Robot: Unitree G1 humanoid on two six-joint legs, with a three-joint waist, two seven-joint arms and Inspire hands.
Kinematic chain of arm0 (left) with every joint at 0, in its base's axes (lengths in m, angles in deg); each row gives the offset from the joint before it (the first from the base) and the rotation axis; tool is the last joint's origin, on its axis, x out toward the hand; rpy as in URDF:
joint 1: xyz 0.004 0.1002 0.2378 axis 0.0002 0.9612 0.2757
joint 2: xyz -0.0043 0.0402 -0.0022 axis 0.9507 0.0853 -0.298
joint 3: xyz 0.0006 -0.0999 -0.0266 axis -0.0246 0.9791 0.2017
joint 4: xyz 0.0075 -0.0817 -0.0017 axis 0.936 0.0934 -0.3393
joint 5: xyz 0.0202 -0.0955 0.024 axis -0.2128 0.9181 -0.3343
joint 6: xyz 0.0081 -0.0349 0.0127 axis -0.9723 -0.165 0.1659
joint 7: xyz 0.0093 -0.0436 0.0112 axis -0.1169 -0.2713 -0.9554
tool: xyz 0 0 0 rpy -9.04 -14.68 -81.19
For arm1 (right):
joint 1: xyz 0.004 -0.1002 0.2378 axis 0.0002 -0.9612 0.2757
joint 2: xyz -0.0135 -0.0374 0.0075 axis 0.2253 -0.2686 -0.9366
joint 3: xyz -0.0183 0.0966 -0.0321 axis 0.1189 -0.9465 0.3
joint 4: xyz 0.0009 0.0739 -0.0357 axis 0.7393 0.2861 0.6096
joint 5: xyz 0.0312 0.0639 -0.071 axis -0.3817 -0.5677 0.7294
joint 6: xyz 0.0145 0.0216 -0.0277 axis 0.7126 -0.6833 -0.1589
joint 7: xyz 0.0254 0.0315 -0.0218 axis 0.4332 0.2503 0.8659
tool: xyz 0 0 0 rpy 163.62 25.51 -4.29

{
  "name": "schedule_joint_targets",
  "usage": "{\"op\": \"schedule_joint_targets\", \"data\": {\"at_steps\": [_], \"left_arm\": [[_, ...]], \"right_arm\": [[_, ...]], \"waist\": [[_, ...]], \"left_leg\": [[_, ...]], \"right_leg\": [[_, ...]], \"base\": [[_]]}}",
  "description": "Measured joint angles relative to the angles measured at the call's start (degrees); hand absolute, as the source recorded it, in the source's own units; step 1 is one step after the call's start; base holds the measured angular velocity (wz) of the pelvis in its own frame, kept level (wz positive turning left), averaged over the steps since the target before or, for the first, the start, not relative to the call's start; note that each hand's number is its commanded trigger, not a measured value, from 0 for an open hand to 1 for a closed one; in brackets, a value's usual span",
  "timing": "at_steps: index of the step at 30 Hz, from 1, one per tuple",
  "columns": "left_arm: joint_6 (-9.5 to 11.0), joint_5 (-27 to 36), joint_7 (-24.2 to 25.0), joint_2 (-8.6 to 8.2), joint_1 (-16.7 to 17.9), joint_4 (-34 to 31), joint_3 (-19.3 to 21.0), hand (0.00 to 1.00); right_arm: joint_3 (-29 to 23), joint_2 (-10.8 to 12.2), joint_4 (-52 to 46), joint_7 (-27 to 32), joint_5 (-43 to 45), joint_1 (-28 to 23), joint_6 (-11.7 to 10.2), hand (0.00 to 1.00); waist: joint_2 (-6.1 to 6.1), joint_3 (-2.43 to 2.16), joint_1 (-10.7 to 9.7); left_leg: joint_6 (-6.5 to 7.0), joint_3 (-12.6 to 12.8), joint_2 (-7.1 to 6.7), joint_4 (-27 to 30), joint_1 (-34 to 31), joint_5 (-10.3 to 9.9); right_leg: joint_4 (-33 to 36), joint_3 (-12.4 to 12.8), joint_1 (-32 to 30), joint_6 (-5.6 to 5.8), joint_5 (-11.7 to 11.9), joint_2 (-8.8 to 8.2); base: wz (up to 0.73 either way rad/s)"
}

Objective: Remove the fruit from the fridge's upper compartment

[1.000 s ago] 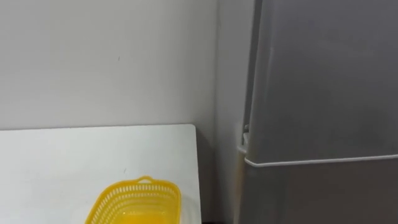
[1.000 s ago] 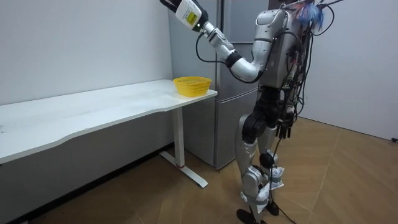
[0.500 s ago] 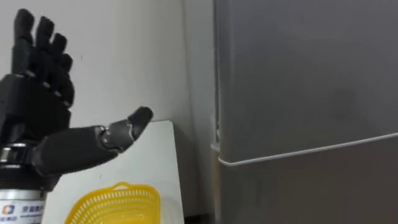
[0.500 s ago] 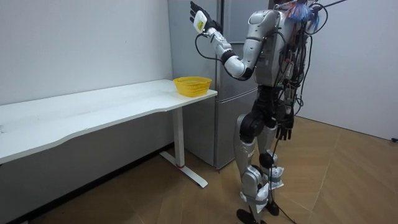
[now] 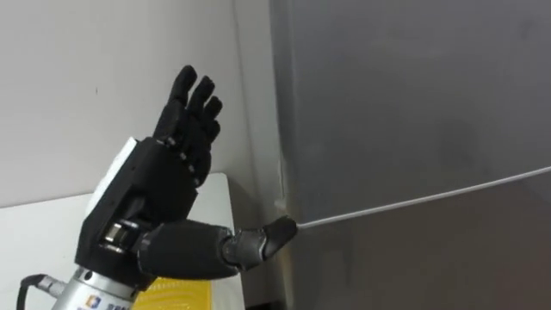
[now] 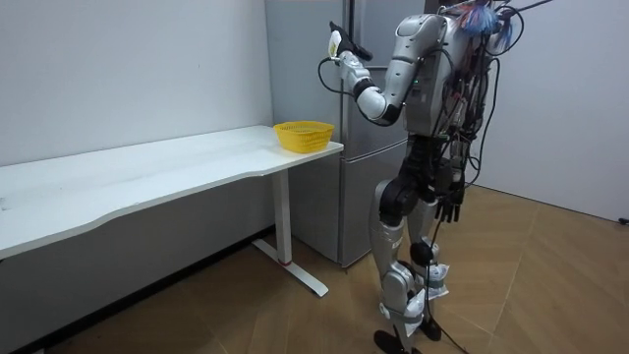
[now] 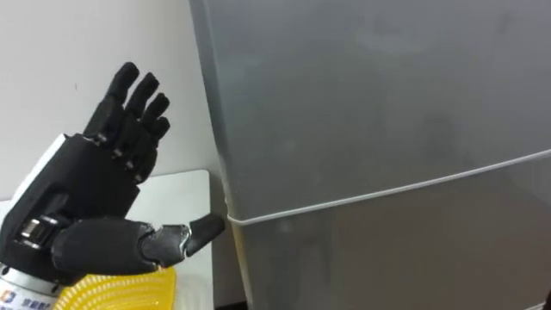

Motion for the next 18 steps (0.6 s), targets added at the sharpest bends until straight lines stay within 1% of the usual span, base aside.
{"op": "schedule_joint_targets", "data": {"at_steps": [3,5,7,9,12,14,18], "left_arm": [[-0.04,0.0,0.95,0.23,0.0,0.0,-0.65,0.0],[-0.04,0.12,2.11,1.01,0.0,0.0,-1.73,0.0],[-0.04,0.13,3.01,1.64,0.0,0.0,-2.49,0.0],[-0.03,0.13,3.49,1.71,0.0,0.06,-3.37,0.0],[-0.04,0.11,4.98,1.7,0.01,2.57,-4.7,0.0],[-0.22,0.12,5.46,1.72,0.01,3.52,-5.11,0.0],[-0.84,0.12,5.76,1.73,0.01,4.13,-5.11,0.0]], "right_arm": [[0.08,-0.61,-0.01,0.46,-0.01,0.16,-0.01,0.0],[1.83,-1.1,0.02,0.79,-0.08,0.19,-0.06,0.0],[2.36,-1.15,0.07,1.17,-0.07,0.15,-0.08,0.0],[3.0,-1.16,0.26,1.43,-0.13,0.2,-0.08,0.0],[4.4,-1.15,0.28,1.43,-0.26,0.41,-0.09,0.0],[4.41,-1.15,0.28,1.43,-0.43,0.6,-0.08,0.0],[4.41,-1.15,0.29,1.5,-0.46,0.83,-0.04,0.0]], "waist": [[-0.03,0.03,0.06],[-0.06,0.06,0.14],[-0.08,0.07,0.07],[-0.07,0.12,0.08],[-0.09,0.24,0.19],[-0.13,0.37,0.19],[-0.24,0.44,0.2]], "left_leg": [[0.0,0.05,-0.01,-0.03,0.27,0.0],[0.0,0.04,-0.01,-0.05,0.28,0.0],[0.0,0.05,0.0,-0.05,0.28,0.0],[0.0,0.05,0.0,-0.07,0.3,0.0],[0.0,0.08,0.03,-0.1,0.31,0.0],[0.0,0.12,0.03,-0.11,0.24,0.0],[0.0,0.2,0.03,-0.11,0.08,0.01]], "right_leg": [[0.01,0.18,0.11,0.0,-0.01,-0.02],[0.03,0.16,0.12,0.0,-0.01,-0.04],[0.07,0.04,0.2,0.0,-0.01,-0.06],[0.08,0.01,0.22,0.0,-0.01,-0.07],[0.02,0.01,0.11,-0.01,-0.01,-0.06],[0.0,0.02,0.01,-0.01,-0.02,-0.06],[-0.03,0.04,-0.13,0.0,-0.02,-0.06]], "base": [[0.0],[0.0],[0.0],[0.0],[0.0],[0.0],[0.0]]}}
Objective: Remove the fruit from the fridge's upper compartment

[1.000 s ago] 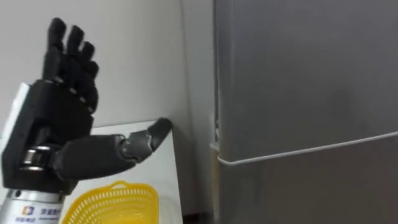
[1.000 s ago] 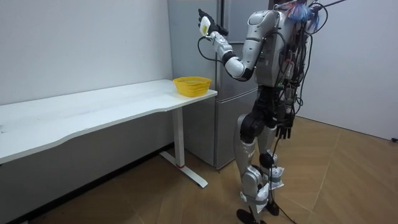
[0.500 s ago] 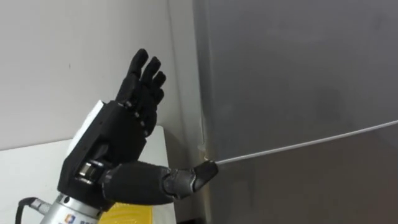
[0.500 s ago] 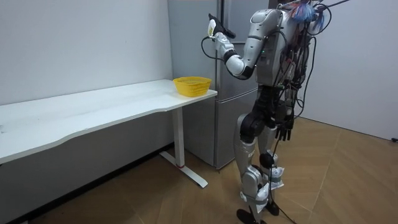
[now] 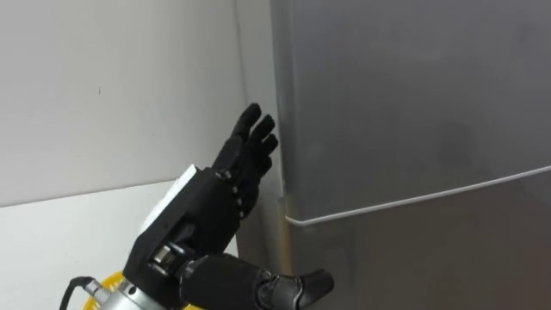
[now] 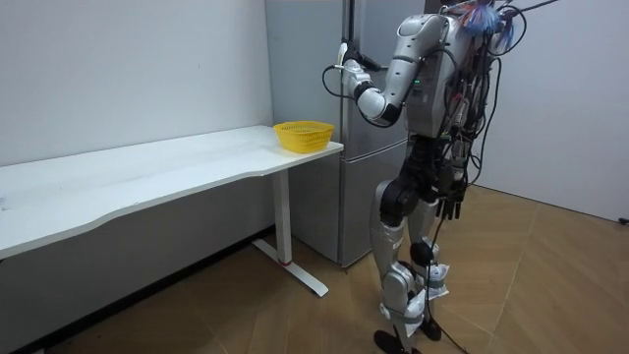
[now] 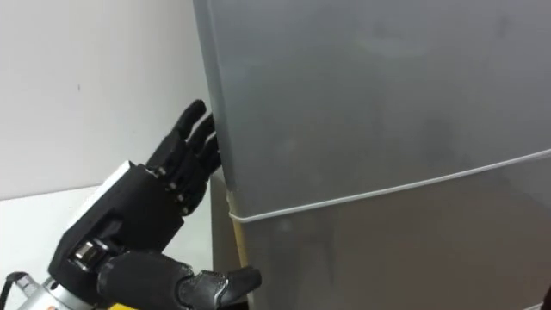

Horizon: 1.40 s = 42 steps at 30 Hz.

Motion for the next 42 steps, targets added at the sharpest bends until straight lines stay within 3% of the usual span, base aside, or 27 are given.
{"op": "schedule_joint_targets", "data": {"at_steps": [11,12,13,14,22,23,24,26,32,42], "left_arm": [[-0.13,0.1,2.02,0.26,-0.02,-0.22,0.02,0.0],[-0.13,0.1,2.12,0.26,-0.07,-0.22,0.02,0.61],[-0.12,0.1,2.13,0.26,-0.11,-0.22,0.02,0.61],[-0.12,0.14,2.14,0.26,-0.17,-0.22,0.02,1.0],[-0.11,1.95,0.52,0.2,-0.19,-0.12,0.95,1.0],[-0.11,1.98,0.15,0.2,-0.19,-0.13,1.46,0.96],[-0.11,2.2,0.04,0.21,-0.19,-0.17,1.73,0.58],[-0.1,2.61,0.61,0.24,-0.19,-0.45,1.67,0.02],[-0.05,4.26,0.92,0.21,-0.2,-0.65,-0.06,0.0],[-0.06,4.23,0.89,0.25,-0.21,-1.37,-0.79,0.0]], "right_arm": [[-0.01,0.0,0.09,0.53,0.0,1.05,0.01,0.0],[-0.01,-0.01,0.09,0.86,-0.01,1.16,0.0,0.0],[0.0,-0.01,0.09,1.01,-0.01,1.2,-0.01,0.0],[0.0,0.0,0.09,1.08,-0.01,1.35,-0.04,0.0],[0.62,0.0,2.18,2.38,-0.12,1.44,-0.2,0.0],[1.17,0.0,2.22,2.38,-0.29,1.18,-0.03,0.0],[1.57,0.0,2.22,2.23,-0.37,0.92,0.02,0.0],[2.16,-0.01,2.24,2.19,-0.57,0.8,0.1,0.0],[2.49,0.0,2.21,2.19,-1.57,0.94,-0.11,0.0],[2.79,-0.26,2.15,2.16,-2.1,1.01,-0.58,0.0]], "waist": [[0.11,-0.2,-0.18],[0.1,-0.21,-0.21],[0.1,-0.21,-0.21],[0.11,-0.21,-0.21],[0.14,-0.2,-0.28],[0.21,-0.19,-0.23],[0.26,-0.22,-0.22],[0.37,-0.26,-0.21],[1.1,-0.55,-0.32],[1.13,-0.23,-0.25]], "left_leg": [[0.0,-0.2,0.01,0.06,-0.62,0.0],[0.0,-0.2,0.02,0.07,-0.58,0.0],[0.0,-0.2,0.02,0.07,-0.57,0.0],[0.0,-0.21,0.03,0.07,-0.56,0.0],[0.0,-0.03,0.11,0.08,-0.6,0.0],[0.0,0.01,0.11,0.08,-0.64,0.0],[0.0,0.05,0.11,0.09,-0.65,0.0],[0.0,0.25,0.1,0.12,-0.66,0.0],[0.0,1.35,0.19,0.14,-0.58,0.0],[-0.01,1.51,0.32,0.06,-0.12,0.01]], "right_leg": [[0.0,-0.19,0.03,-0.01,0.04,0.0],[0.02,-0.2,0.11,-0.01,0.05,0.0],[0.03,-0.2,0.12,-0.01,0.06,0.0],[0.03,-0.21,0.14,-0.02,0.07,-0.01],[0.02,-0.92,0.27,-0.09,0.15,-0.04],[0.0,-0.93,0.22,-0.1,0.16,-0.04],[-0.03,-0.91,0.22,-0.09,0.15,-0.04],[-0.1,-0.91,0.26,-0.09,0.15,-0.08],[0.01,-0.86,0.3,-0.04,0.18,-0.14],[0.01,-0.66,0.17,-0.1,0.14,0.01]], "base": [[0.0],[0.0],[0.0],[0.0],[0.04],[0.0],[0.0],[0.0],[0.0],[-0.01]]}}
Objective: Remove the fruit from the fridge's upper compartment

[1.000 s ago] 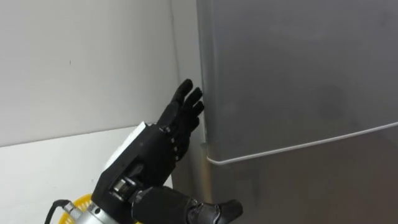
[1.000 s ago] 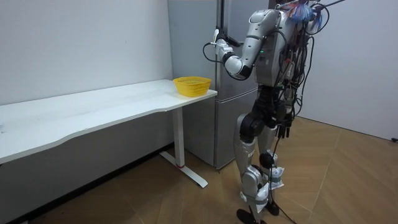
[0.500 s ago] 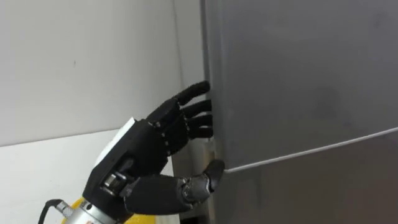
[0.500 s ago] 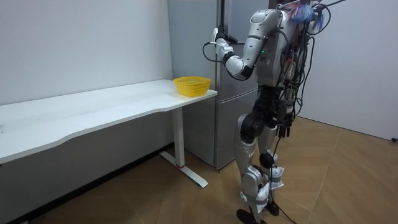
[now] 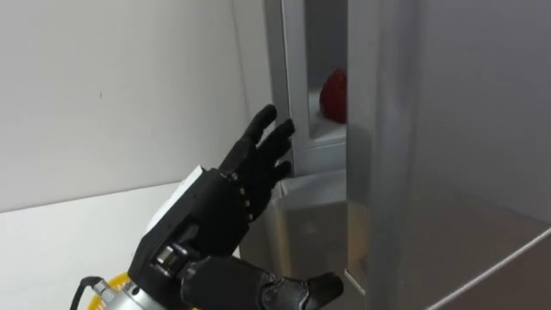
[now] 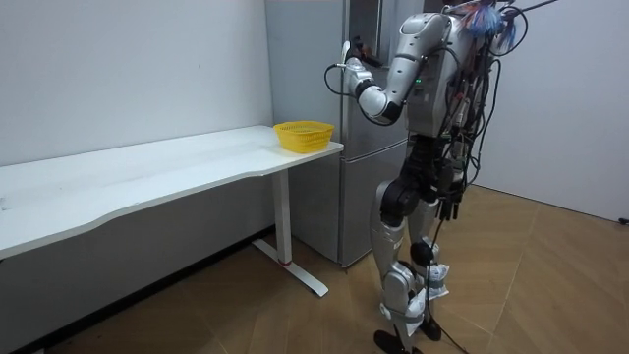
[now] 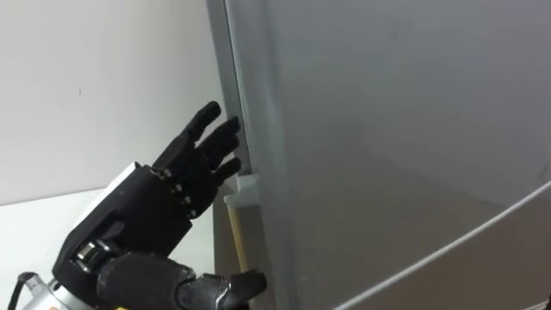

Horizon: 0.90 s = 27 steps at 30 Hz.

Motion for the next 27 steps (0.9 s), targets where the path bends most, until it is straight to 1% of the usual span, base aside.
{"op": "schedule_joint_targets", "data": {"at_steps": [6,8,14,18,20,23,27], "left_arm": [[0.0,0.01,0.09,-0.01,0.0,-0.62,-0.37,0.0],[0.0,0.01,0.28,-0.02,0.0,-0.62,-0.59,0.0],[0.0,0.14,2.17,-0.02,0.0,-0.55,-1.96,0.0],[-0.01,0.08,2.99,0.11,0.0,-0.12,-3.85,0.0],[-0.02,0.09,3.85,0.12,0.0,0.02,-4.11,0.0],[-0.02,0.1,4.21,0.11,0.0,0.02,-4.24,0.0],[-0.03,0.09,5.04,0.09,-0.18,0.03,-4.53,0.0]], "right_arm": [[0.09,0.0,-0.07,0.01,-0.02,0.0,-0.04,0.0],[0.83,0.0,-0.09,-0.01,-0.02,0.01,-0.05,0.0],[1.73,0.01,-0.55,-0.2,-0.03,0.02,0.01,0.0],[1.7,-0.14,-0.71,-1.72,0.32,0.5,0.04,0.0],[1.71,-0.14,-0.86,-2.14,0.26,0.71,-0.02,0.0],[1.73,-0.14,-0.77,-2.48,0.26,0.64,0.28,0.0],[1.68,-0.2,-0.7,-2.82,-0.19,0.62,0.55,0.0]], "waist": [[-0.29,0.19,-0.06],[-0.41,0.27,-0.05],[-0.47,0.28,-0.02],[-0.58,0.23,-0.9],[-0.6,0.21,-1.53],[-0.6,0.2,-1.64],[-0.6,0.19,-1.92]], "left_leg": [[0.0,0.36,0.01,-0.02,0.04,0.0],[0.0,0.76,0.06,-0.06,0.1,0.0],[0.0,1.43,0.1,-0.05,-0.05,0.0],[0.0,1.44,0.1,0.01,-0.16,0.0],[0.0,1.49,0.12,0.07,-0.49,0.0],[0.0,1.77,0.14,0.07,-0.62,0.0],[0.0,2.9,0.22,0.08,-0.54,0.0]], "right_leg": [[-0.01,0.15,0.0,0.0,0.0,0.0],[-0.02,0.34,-0.02,0.0,0.0,0.03],[-0.02,0.8,-0.28,0.0,0.01,0.05],[-0.01,1.05,-0.31,0.0,0.01,0.06],[0.03,1.2,-0.41,-0.02,0.03,0.08],[0.13,1.39,-1.0,-0.02,0.04,0.08],[0.07,1.6,-1.06,-0.02,0.04,0.07]], "base": [[0.0],[-0.04],[-0.03],[0.0],[-0.03],[-0.05],[-0.02]]}}
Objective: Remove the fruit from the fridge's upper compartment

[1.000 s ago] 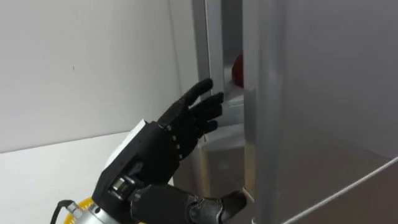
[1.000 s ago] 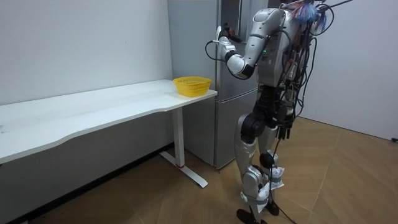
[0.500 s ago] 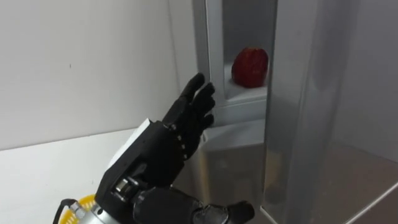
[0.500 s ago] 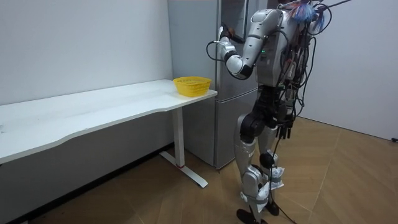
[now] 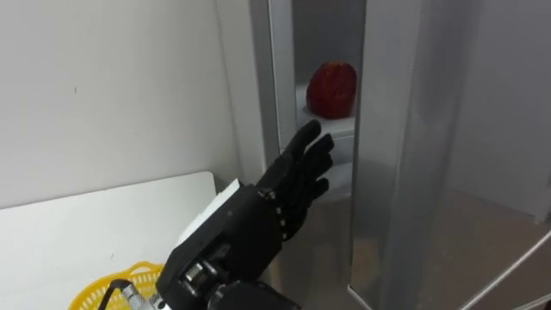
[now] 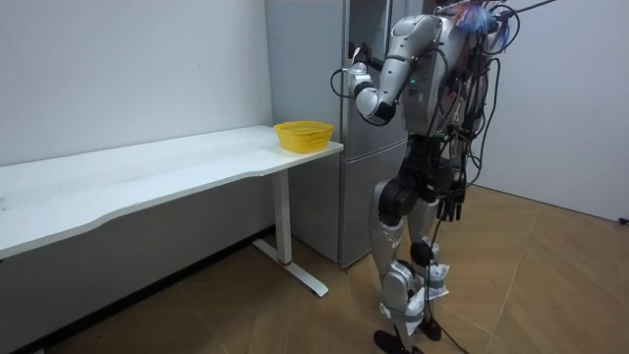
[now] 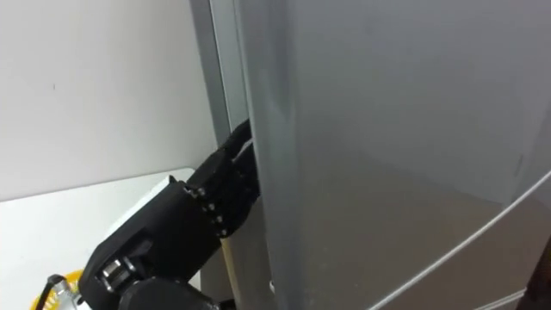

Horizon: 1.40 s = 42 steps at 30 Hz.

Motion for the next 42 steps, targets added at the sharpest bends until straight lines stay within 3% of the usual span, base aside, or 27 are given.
{"op": "schedule_joint_targets", "data": {"at_steps": [6,12,14,23,33,42], "left_arm": [[-0.08,-0.05,0.09,0.12,-1.0,-0.02,-0.53,0.0],[-0.12,-0.55,0.89,1.34,-3.39,-0.02,-2.67,0.0],[-0.12,-0.53,1.06,1.48,-3.53,-0.01,-2.92,0.0],[-0.12,-0.61,1.7,1.79,-6.05,0.78,-4.48,0.0],[-0.11,-0.41,2.27,1.05,-10.08,1.97,-9.51,0.0],[-0.11,-0.3,3.08,0.95,-11.59,2.53,-10.69,0.0]], "right_arm": [[-0.11,-0.1,-0.04,-0.95,-1.43,-0.05,-0.04,0.0],[-0.11,-0.48,0.52,-0.91,-1.55,-0.29,-0.15,0.0],[-0.22,-0.56,0.51,-0.92,-1.54,-0.1,-0.51,0.0],[-0.62,-1.78,0.71,-0.92,-2.77,-0.38,-1.4,0.0],[-0.4,-1.86,0.66,-0.76,-10.15,-1.15,-1.31,0.0],[0.03,-1.97,0.3,-0.92,-11.7,-1.09,-1.43,0.0]], "waist": [[0.11,-0.07,-0.99],[0.62,-0.3,-1.44],[0.75,-0.22,-2.59],[1.41,0.3,-4.27],[0.99,0.47,-5.7],[0.16,0.01,-5.91]], "left_leg": [[0.0,0.17,-0.01,-0.01,0.01,0.0],[0.0,1.64,0.07,-0.04,1.19,0.0],[0.0,1.87,0.06,-0.09,1.27,0.0],[0.0,4.52,0.35,-0.16,1.89,0.0],[0.0,5.07,0.45,-0.7,1.89,0.0],[0.0,5.64,0.59,-0.71,1.28,0.0]], "right_leg": [[-0.05,0.09,0.01,0.01,0.0,-0.01],[0.34,2.24,0.24,0.03,0.05,0.15],[0.77,2.45,0.09,0.04,0.05,0.15],[1.1,5.13,-0.75,0.12,0.36,0.53],[1.04,5.92,-1.27,0.08,0.55,0.84],[0.87,6.01,-1.75,-0.01,0.76,0.91]], "base": [[-0.01],[-0.17],[-0.09],[-0.14],[-0.04],[-0.02]]}}
